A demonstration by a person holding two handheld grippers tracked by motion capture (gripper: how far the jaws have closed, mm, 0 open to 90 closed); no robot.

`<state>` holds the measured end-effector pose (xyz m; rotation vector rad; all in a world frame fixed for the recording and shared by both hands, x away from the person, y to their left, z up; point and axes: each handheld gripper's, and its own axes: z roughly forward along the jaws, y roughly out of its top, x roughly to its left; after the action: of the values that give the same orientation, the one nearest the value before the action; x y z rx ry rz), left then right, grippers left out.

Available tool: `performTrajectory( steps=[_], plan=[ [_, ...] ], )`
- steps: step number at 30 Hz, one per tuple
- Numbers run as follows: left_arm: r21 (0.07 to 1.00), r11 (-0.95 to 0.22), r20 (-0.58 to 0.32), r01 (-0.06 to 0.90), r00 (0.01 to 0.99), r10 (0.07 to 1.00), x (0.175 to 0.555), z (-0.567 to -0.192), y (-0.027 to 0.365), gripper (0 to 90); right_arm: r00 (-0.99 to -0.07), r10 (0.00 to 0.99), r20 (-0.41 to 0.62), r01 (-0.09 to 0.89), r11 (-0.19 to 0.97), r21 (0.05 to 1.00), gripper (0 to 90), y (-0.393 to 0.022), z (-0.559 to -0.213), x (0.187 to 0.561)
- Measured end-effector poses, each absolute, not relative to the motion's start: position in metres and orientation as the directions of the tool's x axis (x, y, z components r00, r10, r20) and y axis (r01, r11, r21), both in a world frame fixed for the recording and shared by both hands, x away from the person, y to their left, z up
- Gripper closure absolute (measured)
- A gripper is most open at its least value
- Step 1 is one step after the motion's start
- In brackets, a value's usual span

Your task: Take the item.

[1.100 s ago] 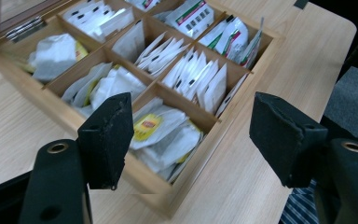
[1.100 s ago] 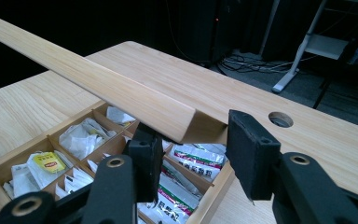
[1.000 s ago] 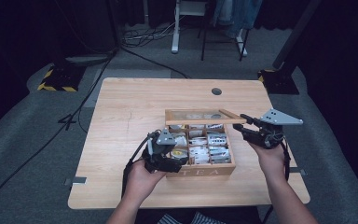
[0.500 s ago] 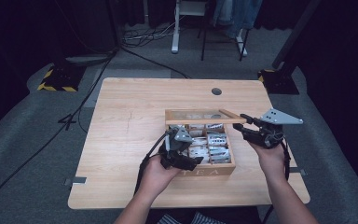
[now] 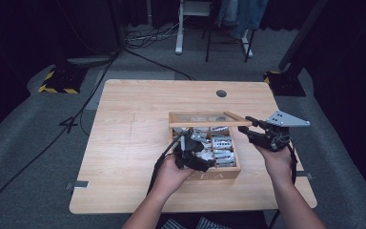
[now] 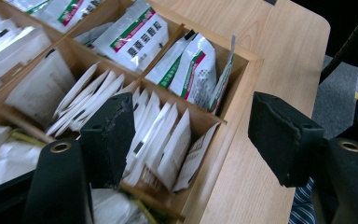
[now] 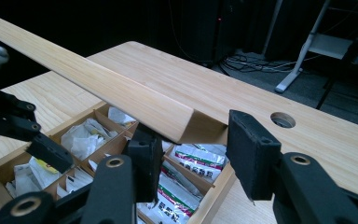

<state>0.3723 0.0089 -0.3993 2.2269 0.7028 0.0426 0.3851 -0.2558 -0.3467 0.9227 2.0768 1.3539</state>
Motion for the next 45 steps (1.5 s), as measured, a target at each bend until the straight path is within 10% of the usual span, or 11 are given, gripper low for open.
performTrajectory(
  steps=[33,45],
  plan=[
    [0.608,-0.672,-0.201,0.423,0.900,0.386,0.390,-0.428,-0.047,86.9,-0.657,0.753,-0.032,0.273,0.278,0.921,55.2,-0.256,-0.348,0.386],
    [0.635,-0.679,-0.148,0.368,0.921,0.361,0.385,-0.419,-0.047,89.3,-0.659,0.752,-0.036,0.272,0.282,0.920,55.2,-0.256,-0.348,0.386]
  ],
)
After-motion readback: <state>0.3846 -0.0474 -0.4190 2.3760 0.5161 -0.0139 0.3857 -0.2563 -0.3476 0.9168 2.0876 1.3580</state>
